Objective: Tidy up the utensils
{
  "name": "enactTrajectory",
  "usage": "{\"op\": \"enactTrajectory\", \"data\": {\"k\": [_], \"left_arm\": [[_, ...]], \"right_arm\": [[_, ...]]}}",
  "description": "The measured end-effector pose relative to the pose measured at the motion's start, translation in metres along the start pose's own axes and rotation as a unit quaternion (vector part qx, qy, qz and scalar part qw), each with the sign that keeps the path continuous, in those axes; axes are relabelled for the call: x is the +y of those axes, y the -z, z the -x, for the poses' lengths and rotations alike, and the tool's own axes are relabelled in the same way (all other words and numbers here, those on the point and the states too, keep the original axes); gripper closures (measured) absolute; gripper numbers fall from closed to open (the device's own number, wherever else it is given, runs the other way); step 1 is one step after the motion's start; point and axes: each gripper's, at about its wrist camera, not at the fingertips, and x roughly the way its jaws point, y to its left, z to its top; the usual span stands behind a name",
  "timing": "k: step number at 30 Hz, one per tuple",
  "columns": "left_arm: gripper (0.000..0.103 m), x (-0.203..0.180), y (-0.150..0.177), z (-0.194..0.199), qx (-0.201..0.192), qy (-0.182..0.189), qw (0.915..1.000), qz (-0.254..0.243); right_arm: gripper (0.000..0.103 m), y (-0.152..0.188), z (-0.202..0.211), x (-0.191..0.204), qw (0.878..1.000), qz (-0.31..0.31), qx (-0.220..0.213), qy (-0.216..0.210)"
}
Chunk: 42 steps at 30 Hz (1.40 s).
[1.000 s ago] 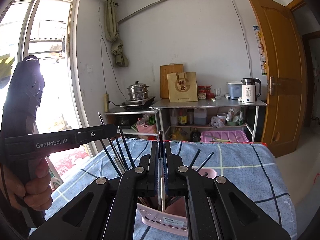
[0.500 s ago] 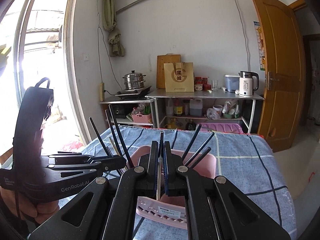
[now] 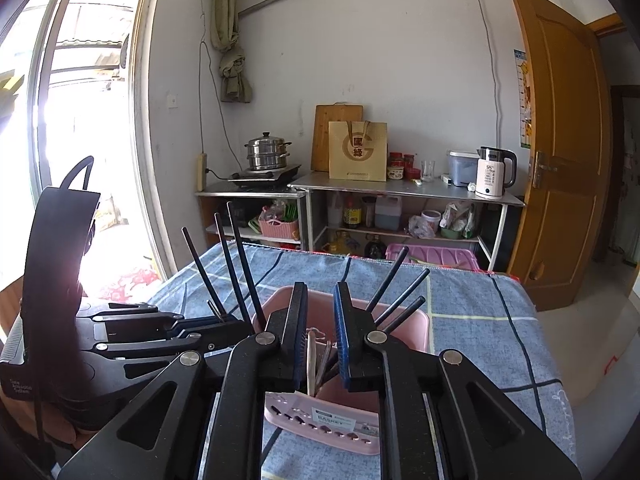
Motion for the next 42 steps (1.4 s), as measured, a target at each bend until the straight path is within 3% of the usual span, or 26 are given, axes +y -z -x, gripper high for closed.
{"op": "enactTrajectory", "data": {"k": [4,8,15,21,29,42], "left_arm": [[0.095,-0.002,0.001,0.007,-0.008,-0.01,0.9999,-0.001],[0.083,-0.006,0.002,0.021,-0.025,-0.017,0.9995,-0.003],[0.078,-0.018,0.006,0.051,-0.059,-0.033,0.9977,-0.012],[0.073,-0.022,0.02,0.076,-0.077,-0.049,0.9958,-0.004],[0.069,-0.023,0.052,0.1,-0.09,-0.066,0.9937,0.005],[0.069,-0.026,0.118,0.113,-0.074,-0.099,0.9923,0.01]], "right_arm": [[0.087,-0.001,0.007,-0.001,1.0,-0.002,-0.006,-0.001],[0.086,-0.001,0.017,-0.001,1.0,-0.007,-0.013,0.0],[0.077,0.006,0.039,-0.002,1.0,-0.008,-0.021,0.0],[0.076,0.018,0.058,-0.006,1.0,-0.016,-0.02,0.003],[0.07,0.045,0.082,-0.013,0.999,-0.037,-0.008,0.006],[0.064,0.099,0.119,-0.008,0.998,-0.047,0.018,0.026]]}}
